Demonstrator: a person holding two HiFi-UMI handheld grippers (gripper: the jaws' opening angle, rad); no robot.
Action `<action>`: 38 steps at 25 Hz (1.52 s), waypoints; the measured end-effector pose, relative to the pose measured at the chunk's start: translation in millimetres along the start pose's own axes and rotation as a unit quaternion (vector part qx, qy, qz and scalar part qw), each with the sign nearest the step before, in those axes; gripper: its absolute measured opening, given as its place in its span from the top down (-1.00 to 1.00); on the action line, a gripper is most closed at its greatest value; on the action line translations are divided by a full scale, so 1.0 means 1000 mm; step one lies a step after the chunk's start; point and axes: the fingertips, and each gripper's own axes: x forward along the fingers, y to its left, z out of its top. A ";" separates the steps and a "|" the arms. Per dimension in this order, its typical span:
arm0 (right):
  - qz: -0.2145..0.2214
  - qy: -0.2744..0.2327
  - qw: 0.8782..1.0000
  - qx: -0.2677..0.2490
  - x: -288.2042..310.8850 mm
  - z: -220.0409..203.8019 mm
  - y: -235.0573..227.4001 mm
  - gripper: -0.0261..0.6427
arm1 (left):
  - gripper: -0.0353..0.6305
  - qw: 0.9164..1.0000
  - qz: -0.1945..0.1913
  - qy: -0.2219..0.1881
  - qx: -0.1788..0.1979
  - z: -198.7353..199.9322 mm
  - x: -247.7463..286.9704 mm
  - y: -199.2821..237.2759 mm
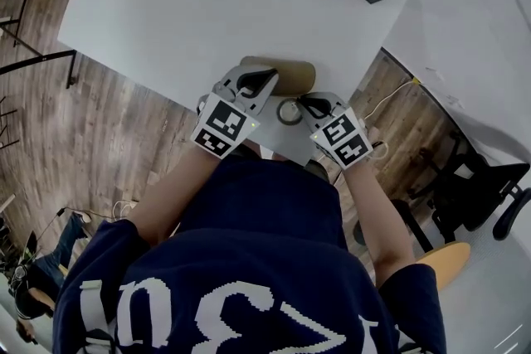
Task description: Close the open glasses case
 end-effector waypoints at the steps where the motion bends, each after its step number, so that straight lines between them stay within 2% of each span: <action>1: -0.006 -0.005 1.000 0.002 0.000 0.000 -0.001 0.86 | 0.85 1.000 0.003 -0.010 0.001 0.000 0.000 0.000; 5: -0.029 -0.011 0.999 -0.008 -0.004 -0.001 -0.008 0.86 | 0.86 0.999 0.019 -0.046 0.014 0.000 -0.003 -0.001; 11: -0.068 0.002 0.998 -0.017 -0.018 -0.010 -0.045 0.86 | 0.86 0.998 0.018 -0.053 0.017 -0.001 -0.002 -0.001; 13: -0.075 0.013 0.996 -0.042 -0.017 -0.006 -0.061 0.86 | 0.86 0.998 0.013 -0.057 0.014 -0.001 -0.002 -0.001; 16: -0.066 0.035 0.992 -0.105 -0.008 0.011 -0.084 0.86 | 0.85 0.998 0.005 -0.063 0.006 -0.001 -0.002 -0.001; 20: -0.038 0.074 0.974 -0.211 0.003 0.032 -0.100 0.86 | 0.86 0.998 0.006 -0.067 -0.008 0.001 -0.001 0.005; 22: -0.024 0.085 0.973 -0.214 0.003 0.034 -0.101 0.85 | 0.85 0.998 -0.001 -0.067 -0.016 0.001 -0.001 0.007; 24: -0.033 0.085 0.976 -0.196 0.000 0.035 -0.103 0.84 | 0.85 0.997 -0.012 -0.067 -0.026 0.001 -0.002 0.006; 27: -0.076 0.039 0.985 -0.153 -0.012 0.046 -0.106 0.78 | 0.85 0.997 -0.024 -0.064 -0.037 -0.001 -0.002 0.008; 30: -0.114 -0.062 0.988 -0.086 -0.041 0.077 -0.106 0.83 | 0.85 0.998 -0.012 -0.058 -0.023 0.006 -0.006 0.017; 33: -0.149 -0.159 0.975 -0.040 -0.078 0.109 -0.106 0.83 | 0.85 0.996 0.012 -0.084 -0.002 0.032 -0.017 0.035; 38: -0.186 -0.257 0.948 -0.034 -0.142 0.153 -0.094 0.83 | 0.85 0.986 0.049 -0.157 0.030 0.107 -0.047 0.065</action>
